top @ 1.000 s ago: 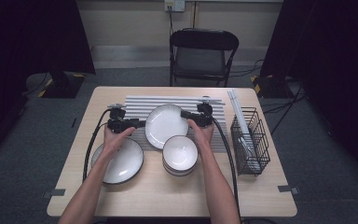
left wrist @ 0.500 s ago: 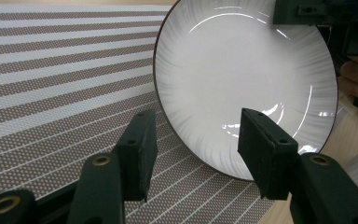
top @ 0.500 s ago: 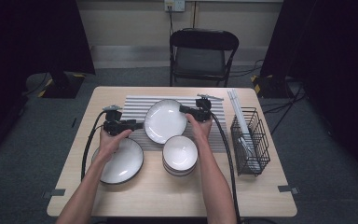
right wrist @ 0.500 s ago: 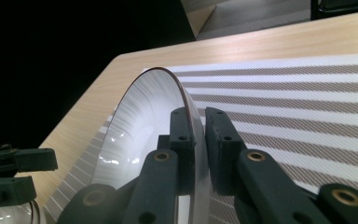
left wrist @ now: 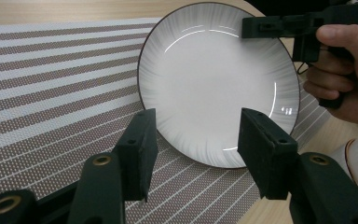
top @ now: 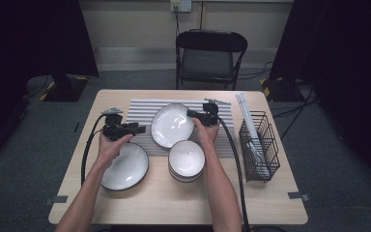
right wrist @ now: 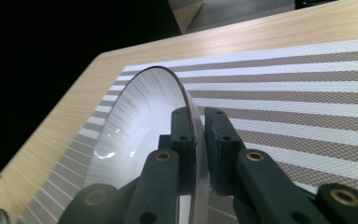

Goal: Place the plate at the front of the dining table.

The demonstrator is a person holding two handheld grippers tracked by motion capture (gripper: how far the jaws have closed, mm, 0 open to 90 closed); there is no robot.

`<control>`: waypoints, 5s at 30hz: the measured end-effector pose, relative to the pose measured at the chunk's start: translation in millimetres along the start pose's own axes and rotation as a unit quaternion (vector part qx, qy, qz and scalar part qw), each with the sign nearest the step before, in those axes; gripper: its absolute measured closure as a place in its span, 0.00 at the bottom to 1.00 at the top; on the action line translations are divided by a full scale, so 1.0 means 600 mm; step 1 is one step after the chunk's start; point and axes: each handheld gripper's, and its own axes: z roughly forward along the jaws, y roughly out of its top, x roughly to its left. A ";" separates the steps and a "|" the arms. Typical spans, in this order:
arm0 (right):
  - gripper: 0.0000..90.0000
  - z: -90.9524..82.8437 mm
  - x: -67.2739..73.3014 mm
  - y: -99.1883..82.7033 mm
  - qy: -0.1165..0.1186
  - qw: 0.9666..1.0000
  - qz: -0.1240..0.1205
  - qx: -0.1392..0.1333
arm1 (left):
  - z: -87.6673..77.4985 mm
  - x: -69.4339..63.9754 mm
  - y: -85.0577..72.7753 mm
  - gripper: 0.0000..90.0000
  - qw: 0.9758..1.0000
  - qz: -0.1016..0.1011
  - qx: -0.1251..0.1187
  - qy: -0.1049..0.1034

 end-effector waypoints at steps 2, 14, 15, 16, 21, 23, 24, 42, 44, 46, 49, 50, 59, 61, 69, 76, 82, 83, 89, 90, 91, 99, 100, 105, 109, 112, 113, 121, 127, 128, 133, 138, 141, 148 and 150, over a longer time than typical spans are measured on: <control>0.93 0.000 -0.003 -0.002 -0.006 1.000 -0.005 0.003 | -0.003 -0.001 0.000 0.53 1.000 -0.001 -0.002 -0.002; 0.94 0.001 -0.017 -0.010 -0.030 0.999 -0.017 0.023 | -0.010 0.015 -0.013 0.53 1.000 -0.010 0.001 0.004; 0.95 0.002 -0.018 -0.011 -0.033 0.999 -0.018 0.026 | -0.010 0.017 -0.015 0.53 1.000 -0.014 0.000 0.002; 0.95 0.003 -0.019 -0.011 -0.038 0.999 -0.021 0.031 | -0.010 0.018 -0.016 0.54 1.000 -0.013 0.002 0.004; 0.93 0.008 -0.023 -0.017 -0.061 0.997 -0.028 0.045 | -0.008 0.019 -0.018 0.55 1.000 -0.011 0.004 0.003; 0.93 0.010 -0.024 -0.019 -0.075 0.995 -0.035 0.057 | -0.006 0.017 -0.018 0.55 1.000 -0.010 0.005 0.000; 0.94 0.009 -0.025 -0.019 -0.079 0.995 -0.037 0.057 | -0.006 0.017 -0.018 0.55 1.000 -0.010 0.004 -0.004; 0.72 -0.014 -0.026 -0.030 -0.072 0.995 -0.054 0.053 | 0.001 -0.005 -0.020 0.55 1.000 0.002 0.013 -0.021; 0.69 -0.016 -0.024 -0.034 -0.071 0.994 -0.060 0.054 | 0.002 -0.010 -0.019 0.53 1.000 0.010 0.016 -0.020; 0.66 -0.019 -0.024 -0.036 -0.067 0.995 -0.059 0.052 | 0.002 -0.014 -0.018 0.51 1.000 0.012 0.014 -0.022; 0.61 -0.021 -0.019 -0.037 -0.069 0.993 -0.070 0.060 | 0.002 -0.020 -0.018 0.49 0.999 0.021 0.018 -0.024; 0.60 -0.022 -0.018 -0.036 -0.067 0.993 -0.070 0.060 | 0.003 -0.022 -0.018 0.48 0.999 0.024 0.019 -0.023; 0.53 -0.039 -0.011 -0.034 -0.058 0.993 -0.085 0.050 | 0.000 -0.037 -0.017 0.42 0.998 0.043 0.015 -0.042; 0.52 -0.043 -0.010 -0.037 -0.064 0.993 -0.090 0.052 | -0.002 -0.039 -0.017 0.44 0.998 0.046 0.015 -0.039; 0.45 -0.059 -0.004 -0.037 -0.059 0.992 -0.097 0.051 | -0.013 -0.049 -0.017 0.46 0.998 0.053 0.021 -0.038; 0.42 -0.069 0.009 -0.043 -0.057 0.991 -0.107 0.047 | -0.026 -0.061 -0.014 0.45 0.997 0.066 0.014 -0.045; 0.41 -0.082 0.014 -0.057 -0.055 0.991 -0.112 0.043 | -0.038 -0.071 -0.011 0.42 0.995 0.076 -0.001 -0.065; 0.42 -0.085 0.013 -0.060 -0.057 0.991 -0.113 0.040 | -0.038 -0.072 -0.011 0.42 0.995 0.077 -0.001 -0.064; 0.42 -0.091 0.014 -0.074 -0.052 0.991 -0.118 0.040 | -0.041 -0.076 -0.011 0.48 0.994 0.093 -0.003 -0.061; 0.42 -0.092 0.014 -0.076 -0.052 0.990 -0.121 0.041 | -0.042 -0.077 -0.011 0.47 0.994 0.093 -0.004 -0.062; 0.42 -0.093 0.014 -0.077 -0.052 0.990 -0.121 0.042 | -0.043 -0.077 -0.010 0.46 0.994 0.092 -0.007 -0.063; 0.42 -0.111 0.003 -0.095 -0.066 0.989 -0.126 0.045 | -0.059 -0.078 -0.009 0.48 0.993 0.100 -0.014 -0.054; 0.42 -0.115 0.000 -0.097 -0.067 0.989 -0.125 0.047 | -0.059 -0.079 -0.009 0.48 0.993 0.101 -0.014 -0.053; 0.41 -0.127 -0.009 -0.107 -0.077 0.987 -0.131 0.056 | -0.056 -0.084 -0.009 0.49 0.993 0.105 -0.005 -0.062; 0.40 -0.135 -0.013 -0.116 -0.082 0.986 -0.132 0.069 | -0.053 -0.088 -0.009 0.46 0.992 0.103 -0.005 -0.073; 0.39 -0.138 -0.013 -0.124 -0.081 0.984 -0.142 0.076 | -0.052 -0.094 -0.007 0.48 0.990 0.107 -0.008 -0.088; 0.38 -0.140 -0.014 -0.127 -0.083 0.983 -0.145 0.078 | -0.051 -0.096 -0.007 0.48 0.990 0.108 -0.010 -0.090; 0.35 -0.142 -0.019 -0.142 -0.097 0.977 -0.157 0.103 | -0.050 -0.103 -0.006 0.48 0.990 0.110 -0.009 -0.090; 0.35 -0.143 -0.021 -0.156 -0.098 0.977 -0.169 0.086 | -0.053 -0.109 -0.003 0.46 0.990 0.111 -0.013 -0.086; 0.35 -0.143 -0.020 -0.157 -0.101 0.976 -0.174 0.088 | -0.053 -0.111 -0.002 0.46 0.990 0.114 -0.009 -0.085; 0.34 -0.138 -0.011 -0.161 -0.118 0.965 -0.214 0.099 | -0.052 -0.121 -0.001 0.44 0.989 0.124 -0.005 -0.077; 0.34 -0.138 -0.010 -0.161 -0.118 0.964 -0.216 0.099 | -0.053 -0.130 0.002 0.40 0.989 0.127 -0.004 -0.078; 0.34 -0.138 -0.009 -0.162 -0.121 0.964 -0.217 0.099 | -0.051 -0.136 0.003 0.40 0.989 0.125 -0.012 -0.080; 0.34 -0.138 -0.009 -0.162 -0.122 0.964 -0.217 0.098 | -0.046 -0.155 0.011 0.44 0.985 0.133 -0.009 -0.107; 0.34 -0.138 -0.009 -0.162 -0.122 0.964 -0.217 0.098 | -0.044 -0.160 0.012 0.44 0.985 0.139 -0.007 -0.106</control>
